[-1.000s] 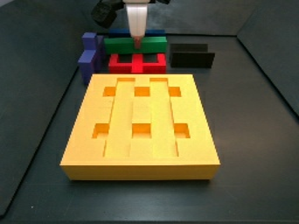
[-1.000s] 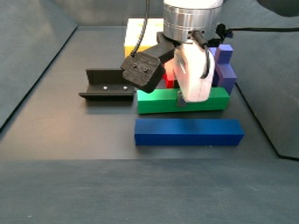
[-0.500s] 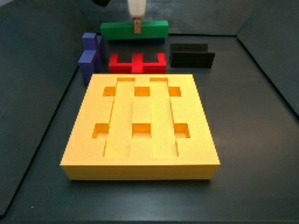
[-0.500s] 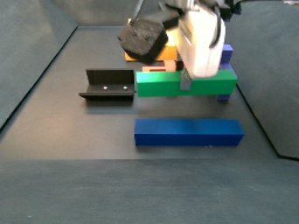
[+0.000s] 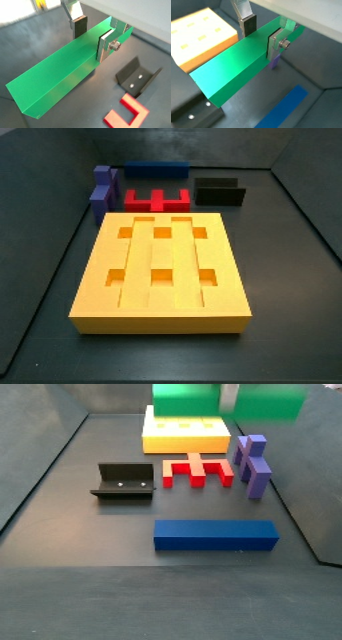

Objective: Pick up the green object. Move up. Move to above the board. Insert the green object.
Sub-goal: Move to above the board.

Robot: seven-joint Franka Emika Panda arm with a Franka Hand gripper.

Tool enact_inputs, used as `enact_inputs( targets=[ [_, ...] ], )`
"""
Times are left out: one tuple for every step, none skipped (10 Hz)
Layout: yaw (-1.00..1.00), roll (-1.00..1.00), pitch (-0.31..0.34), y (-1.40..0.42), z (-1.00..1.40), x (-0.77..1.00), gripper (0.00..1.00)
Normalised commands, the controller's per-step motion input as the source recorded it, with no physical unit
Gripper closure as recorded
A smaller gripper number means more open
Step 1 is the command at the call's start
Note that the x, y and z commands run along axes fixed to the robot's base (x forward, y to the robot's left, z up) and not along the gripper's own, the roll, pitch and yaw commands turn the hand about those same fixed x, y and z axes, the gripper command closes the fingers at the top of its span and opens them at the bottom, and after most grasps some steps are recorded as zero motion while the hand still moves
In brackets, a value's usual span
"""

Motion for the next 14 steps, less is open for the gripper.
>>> enact_inputs(
  targets=[
    [0.0,0.01,0.077,0.0,0.83,0.02,1.0],
    [0.0,0.01,0.074,0.0,0.44,0.04,1.0],
    [0.0,0.01,0.073,0.01,0.23,0.05,1.0],
    [1.0,-0.01,0.05,-1.4,0.19,0.14,1.0],
    [1.0,-0.01,0.049,-1.4,0.17,0.14,1.0],
    [1.0,0.0,0.049,-1.4,0.18,0.13,1.0],
    [1.0,-0.01,0.049,-1.4,0.18,0.14,1.0],
    [1.0,-0.01,0.054,-1.4,0.19,0.15,1.0],
    [1.0,0.0,0.06,-1.4,0.19,0.15,1.0],
    [1.0,-0.01,0.07,-1.4,0.2,0.17,1.0],
    [1.0,0.0,0.079,-1.4,0.2,0.19,1.0],
    [1.0,0.0,0.094,-1.4,0.21,0.23,1.0],
    [1.0,0.0,0.103,-1.4,0.22,0.25,1.0],
    [1.0,0.01,0.121,-0.65,0.11,0.17,1.0]
  ],
)
